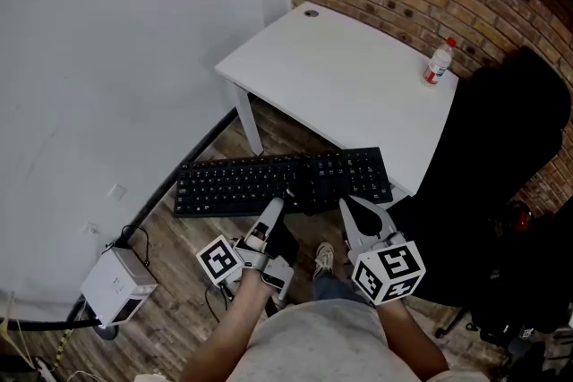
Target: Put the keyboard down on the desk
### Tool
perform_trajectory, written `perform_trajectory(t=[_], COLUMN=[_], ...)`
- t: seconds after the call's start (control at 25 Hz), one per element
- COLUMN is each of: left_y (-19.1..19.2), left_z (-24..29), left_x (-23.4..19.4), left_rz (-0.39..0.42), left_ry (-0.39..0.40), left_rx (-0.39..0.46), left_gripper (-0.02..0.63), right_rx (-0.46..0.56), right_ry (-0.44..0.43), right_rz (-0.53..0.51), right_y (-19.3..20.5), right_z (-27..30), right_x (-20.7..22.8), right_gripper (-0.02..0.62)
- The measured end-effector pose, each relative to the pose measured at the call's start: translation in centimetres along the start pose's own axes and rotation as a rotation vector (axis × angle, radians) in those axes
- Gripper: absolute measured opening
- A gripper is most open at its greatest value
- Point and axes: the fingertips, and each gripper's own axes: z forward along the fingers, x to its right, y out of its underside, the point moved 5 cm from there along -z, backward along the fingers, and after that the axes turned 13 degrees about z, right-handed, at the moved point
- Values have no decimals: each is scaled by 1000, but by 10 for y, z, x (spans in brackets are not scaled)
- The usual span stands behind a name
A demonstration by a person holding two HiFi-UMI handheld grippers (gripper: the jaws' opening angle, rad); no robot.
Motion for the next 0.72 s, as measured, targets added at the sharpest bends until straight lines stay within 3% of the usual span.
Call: perform_trajectory(t=[0.72], left_y=[-7], left_z=[174], left_x=[-32], left_rz=[14], left_ry=[-34], left_rx=[-21], left_gripper=[81], right_rx=[-6], right_ry=[-18], right_rz=[62], right_y=[-83], right_z=[87], right_x=[127], right_gripper=[9])
